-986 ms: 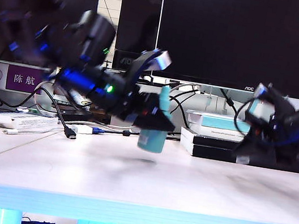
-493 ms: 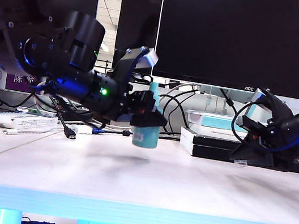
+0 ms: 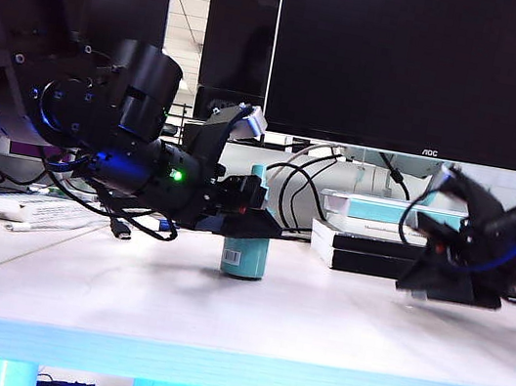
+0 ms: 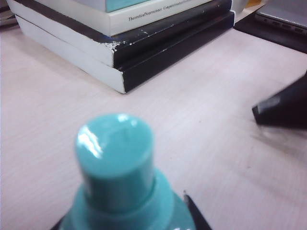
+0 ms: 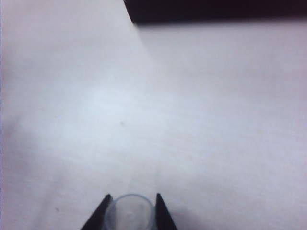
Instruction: Pick up the sprayer with the left hand and remove the lid with the right hand then place it on the table.
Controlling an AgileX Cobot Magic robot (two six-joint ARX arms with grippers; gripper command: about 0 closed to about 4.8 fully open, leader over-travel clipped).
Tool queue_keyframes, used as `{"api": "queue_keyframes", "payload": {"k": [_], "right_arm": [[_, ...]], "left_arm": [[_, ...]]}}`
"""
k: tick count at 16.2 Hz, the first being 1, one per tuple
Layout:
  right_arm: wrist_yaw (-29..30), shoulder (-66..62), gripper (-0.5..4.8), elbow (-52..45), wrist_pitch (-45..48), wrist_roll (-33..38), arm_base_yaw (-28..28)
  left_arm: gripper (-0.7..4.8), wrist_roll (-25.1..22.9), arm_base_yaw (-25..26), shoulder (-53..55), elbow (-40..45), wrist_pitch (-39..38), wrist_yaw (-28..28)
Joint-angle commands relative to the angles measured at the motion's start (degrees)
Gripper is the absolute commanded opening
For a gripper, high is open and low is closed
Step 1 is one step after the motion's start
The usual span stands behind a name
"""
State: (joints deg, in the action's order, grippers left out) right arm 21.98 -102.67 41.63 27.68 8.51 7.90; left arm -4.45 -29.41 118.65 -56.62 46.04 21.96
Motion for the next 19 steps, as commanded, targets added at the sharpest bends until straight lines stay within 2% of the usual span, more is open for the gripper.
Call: {"api": "queue_keyframes", "payload": {"k": [1, 2, 3, 4, 5, 6, 7, 13, 16, 19], "right_arm": [[-0.24, -1.05, -0.05, 0.20, 0.39, -0.17, 0.07], [-0.22, -1.31, 0.04, 0.20, 0.35, -0.20, 0.07], [-0.20, -1.49, 0.79, 0.20, 0.44, -0.15, 0.07], [-0.20, -1.49, 2.34, 0.22, 0.96, 0.04, 0.07], [-0.20, -1.46, 3.39, 0.28, 1.92, 0.31, 0.07], [0.33, -1.44, 4.38, 0.31, 3.34, 0.52, 0.07], [0.72, -1.33, 4.79, 0.33, 3.98, 0.70, 0.07], [0.50, 1.92, 4.79, 0.68, 12.17, 4.52, 0.04], [-1.57, 10.21, 4.79, 0.76, 12.90, 4.96, -0.02], [-3.82, 21.31, 4.79, 0.74, 9.16, 4.96, -0.02]], "left_arm": [[0.79, -0.09, -0.04, -0.07, -0.17, 0.42, 0.07], [0.93, -0.57, -0.02, -0.07, -0.17, 0.28, -0.07], [1.14, -1.36, -0.02, -0.07, -0.17, 0.17, -0.11], [2.08, -1.33, -0.04, -0.09, -0.17, 0.35, -0.24], [3.82, -1.33, -0.02, -0.11, -0.17, 0.63, -0.31], [4.79, -1.09, -0.04, -0.15, -0.17, 1.75, -0.28], [4.79, -0.74, -0.02, -0.42, -0.17, 2.16, -0.31], [4.79, -0.46, -0.02, -8.00, -0.20, -0.20, -4.42], [4.79, -1.49, 0.02, -16.46, -0.17, -7.26, -7.30], [4.79, -6.03, 0.02, -26.45, -0.17, -15.50, -10.54]]}}
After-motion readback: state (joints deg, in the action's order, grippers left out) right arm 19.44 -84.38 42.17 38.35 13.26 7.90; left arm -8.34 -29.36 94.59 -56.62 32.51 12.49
